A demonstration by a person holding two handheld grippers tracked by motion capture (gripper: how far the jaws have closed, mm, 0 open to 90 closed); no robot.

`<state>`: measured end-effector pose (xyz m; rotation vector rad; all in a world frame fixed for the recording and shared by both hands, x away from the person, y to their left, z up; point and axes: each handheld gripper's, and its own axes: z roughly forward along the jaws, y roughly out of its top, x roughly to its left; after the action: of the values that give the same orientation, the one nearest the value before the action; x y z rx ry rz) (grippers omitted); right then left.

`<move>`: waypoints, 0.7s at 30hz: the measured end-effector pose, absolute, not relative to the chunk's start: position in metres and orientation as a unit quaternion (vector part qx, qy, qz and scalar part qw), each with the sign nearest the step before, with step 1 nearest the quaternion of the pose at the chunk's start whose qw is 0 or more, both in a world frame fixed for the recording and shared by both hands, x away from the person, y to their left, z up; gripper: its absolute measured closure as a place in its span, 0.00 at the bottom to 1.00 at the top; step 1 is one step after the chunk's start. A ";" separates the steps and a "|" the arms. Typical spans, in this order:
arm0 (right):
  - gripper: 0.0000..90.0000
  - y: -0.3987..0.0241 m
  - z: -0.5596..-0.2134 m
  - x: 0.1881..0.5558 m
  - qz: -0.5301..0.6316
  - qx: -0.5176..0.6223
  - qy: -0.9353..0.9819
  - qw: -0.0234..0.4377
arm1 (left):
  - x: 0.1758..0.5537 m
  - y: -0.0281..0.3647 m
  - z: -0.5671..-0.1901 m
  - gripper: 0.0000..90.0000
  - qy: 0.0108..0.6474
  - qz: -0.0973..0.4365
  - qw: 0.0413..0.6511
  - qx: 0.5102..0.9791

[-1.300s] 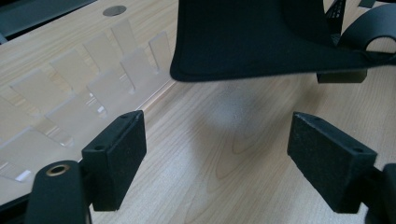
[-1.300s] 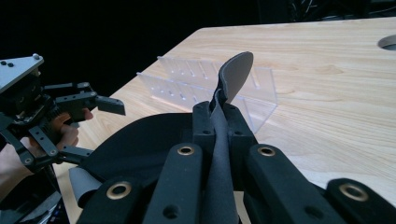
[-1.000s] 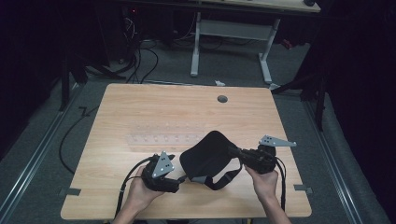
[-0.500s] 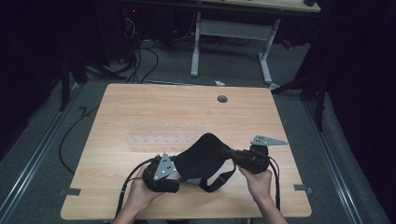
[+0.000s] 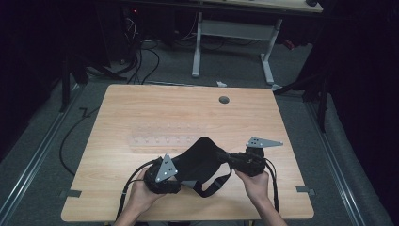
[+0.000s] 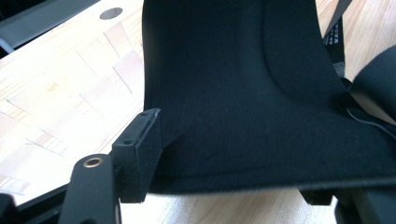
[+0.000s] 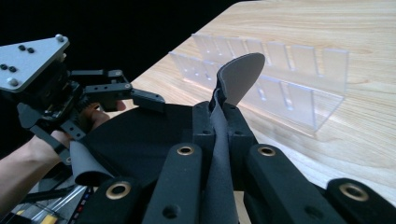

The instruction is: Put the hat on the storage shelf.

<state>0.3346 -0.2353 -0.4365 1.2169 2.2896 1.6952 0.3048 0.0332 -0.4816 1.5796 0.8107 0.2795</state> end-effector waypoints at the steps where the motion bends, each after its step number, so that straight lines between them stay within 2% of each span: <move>1: 0.96 -0.234 -0.436 0.334 0.548 0.391 0.739 0.020 | 0.305 0.033 -0.482 0.39 0.355 0.124 0.622 0.687; 5: 0.96 -0.230 -0.436 0.334 0.554 0.383 0.739 0.005 | 0.304 0.031 -0.483 0.42 0.352 0.126 0.622 0.688; 7: 0.96 -0.229 -0.437 0.335 0.555 0.383 0.738 0.002 | 0.303 0.032 -0.482 0.48 0.349 0.127 0.624 0.688; 12: 0.95 -0.231 -0.436 0.336 0.556 0.383 0.737 -0.005 | 0.304 0.036 -0.478 0.56 0.356 0.117 0.627 0.683; 15: 0.95 -0.231 -0.437 0.337 0.556 0.382 0.738 -0.007 | 0.303 0.037 -0.475 0.64 0.354 0.112 0.625 0.687; 21: 0.92 -0.231 -0.438 0.340 0.554 0.387 0.737 -0.015 | 0.304 0.040 -0.473 0.72 0.354 0.090 0.624 0.691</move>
<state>0.3402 -0.2314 -0.4382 1.2275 2.3366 1.7573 0.3039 0.0399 -0.4733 1.5850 0.8125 0.2067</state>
